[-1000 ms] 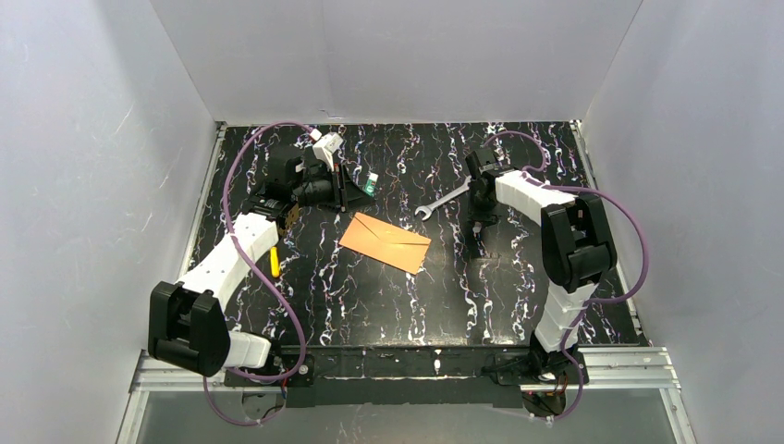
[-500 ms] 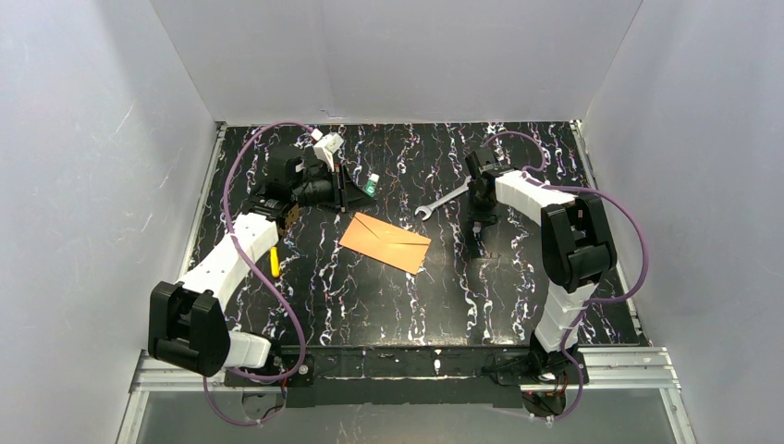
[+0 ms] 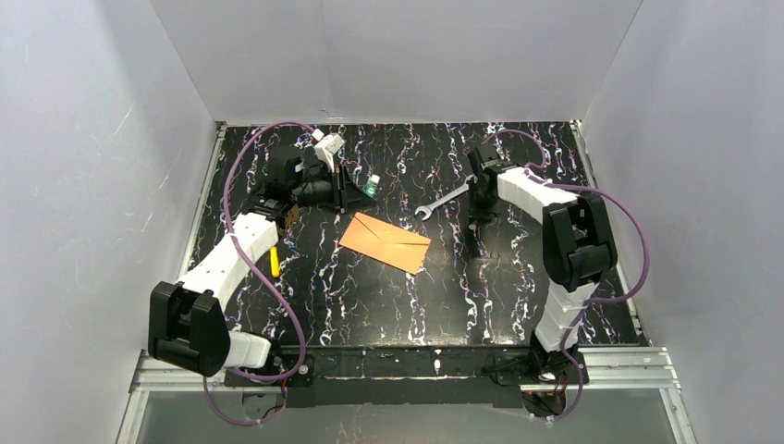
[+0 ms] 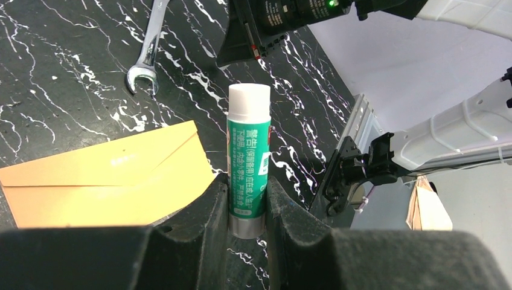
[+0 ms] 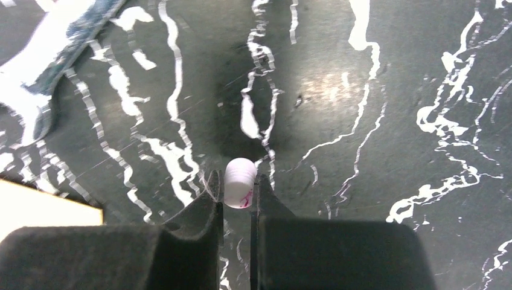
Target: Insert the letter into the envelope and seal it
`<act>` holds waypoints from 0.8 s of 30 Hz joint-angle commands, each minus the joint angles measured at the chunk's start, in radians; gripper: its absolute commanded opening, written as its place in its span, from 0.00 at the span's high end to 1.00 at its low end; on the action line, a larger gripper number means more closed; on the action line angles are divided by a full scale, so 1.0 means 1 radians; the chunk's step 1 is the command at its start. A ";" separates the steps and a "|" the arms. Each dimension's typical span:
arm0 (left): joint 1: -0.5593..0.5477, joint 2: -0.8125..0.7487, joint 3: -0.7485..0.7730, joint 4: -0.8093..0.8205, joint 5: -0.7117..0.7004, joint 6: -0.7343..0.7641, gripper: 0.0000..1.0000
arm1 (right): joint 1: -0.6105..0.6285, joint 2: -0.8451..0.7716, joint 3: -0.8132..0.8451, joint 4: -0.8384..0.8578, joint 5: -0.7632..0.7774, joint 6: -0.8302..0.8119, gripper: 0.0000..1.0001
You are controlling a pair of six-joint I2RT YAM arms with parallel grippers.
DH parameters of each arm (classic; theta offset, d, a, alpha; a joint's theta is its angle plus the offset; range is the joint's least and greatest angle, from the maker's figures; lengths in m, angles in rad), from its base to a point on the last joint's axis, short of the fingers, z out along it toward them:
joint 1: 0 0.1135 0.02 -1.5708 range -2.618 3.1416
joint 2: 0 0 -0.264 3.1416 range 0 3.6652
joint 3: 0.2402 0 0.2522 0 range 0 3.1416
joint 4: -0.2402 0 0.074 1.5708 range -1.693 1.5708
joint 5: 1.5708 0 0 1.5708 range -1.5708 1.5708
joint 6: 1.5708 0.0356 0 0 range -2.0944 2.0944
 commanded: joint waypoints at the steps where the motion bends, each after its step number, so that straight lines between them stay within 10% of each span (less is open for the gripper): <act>1: -0.002 -0.011 0.015 0.014 0.092 0.049 1.00 | -0.002 -0.132 0.071 -0.040 -0.210 -0.053 0.99; 6: -0.039 -0.006 -0.016 0.006 0.171 0.198 1.00 | -0.001 -0.275 0.036 0.028 -0.657 -0.029 0.99; 11: -0.065 0.037 0.049 -0.077 0.205 0.336 1.00 | 0.006 -0.489 -0.160 0.441 -0.975 0.268 0.99; 15: -0.103 0.041 0.095 -0.120 0.196 0.375 1.00 | 0.019 -0.574 -0.265 0.775 -1.052 0.528 0.99; 24: -0.146 0.019 0.062 0.009 0.186 0.254 1.00 | 0.094 -0.550 -0.261 0.887 -0.997 0.610 0.99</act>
